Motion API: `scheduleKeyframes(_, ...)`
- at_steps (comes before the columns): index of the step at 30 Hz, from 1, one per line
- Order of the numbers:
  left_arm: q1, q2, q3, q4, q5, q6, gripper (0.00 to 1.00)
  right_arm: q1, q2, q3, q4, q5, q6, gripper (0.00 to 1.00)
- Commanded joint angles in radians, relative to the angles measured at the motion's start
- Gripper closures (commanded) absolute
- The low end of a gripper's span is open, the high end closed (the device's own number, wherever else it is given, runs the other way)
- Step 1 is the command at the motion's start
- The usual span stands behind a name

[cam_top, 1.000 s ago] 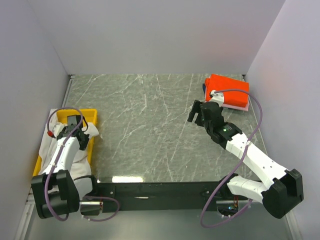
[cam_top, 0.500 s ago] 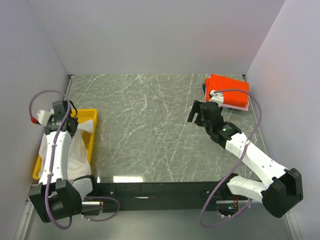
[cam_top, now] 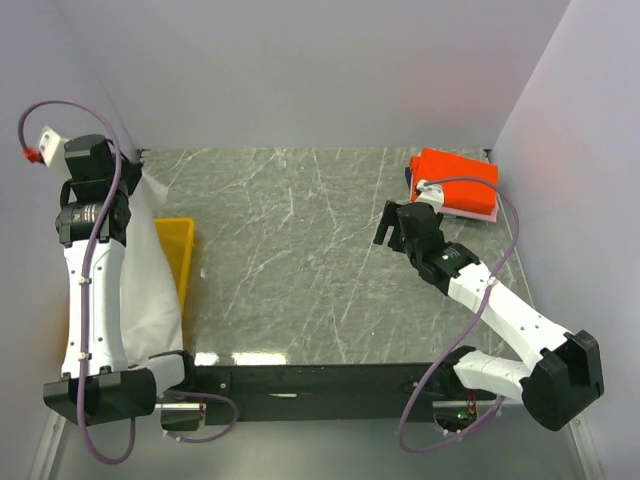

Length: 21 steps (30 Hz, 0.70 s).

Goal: Fold and stack the t-shirts
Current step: Grab the tshirt from the pile, then move the tshirt to the center of the board

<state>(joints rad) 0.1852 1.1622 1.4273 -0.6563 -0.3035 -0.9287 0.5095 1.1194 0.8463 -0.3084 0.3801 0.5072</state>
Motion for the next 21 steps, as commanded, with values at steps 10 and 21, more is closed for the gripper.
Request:
scheduleKeyframes(10,-0.167,0.008,0.246,0.508,0.509,0.12,1.0,-0.006,-0.009,0.03,0.035,0.028,0.002,0.12)
scheduleKeyframes(21,-0.372,0.169,0.393,0.816,0.777,0.016,1.0,-0.006,-0.047,0.014,0.034,0.057,0.016,0.12)
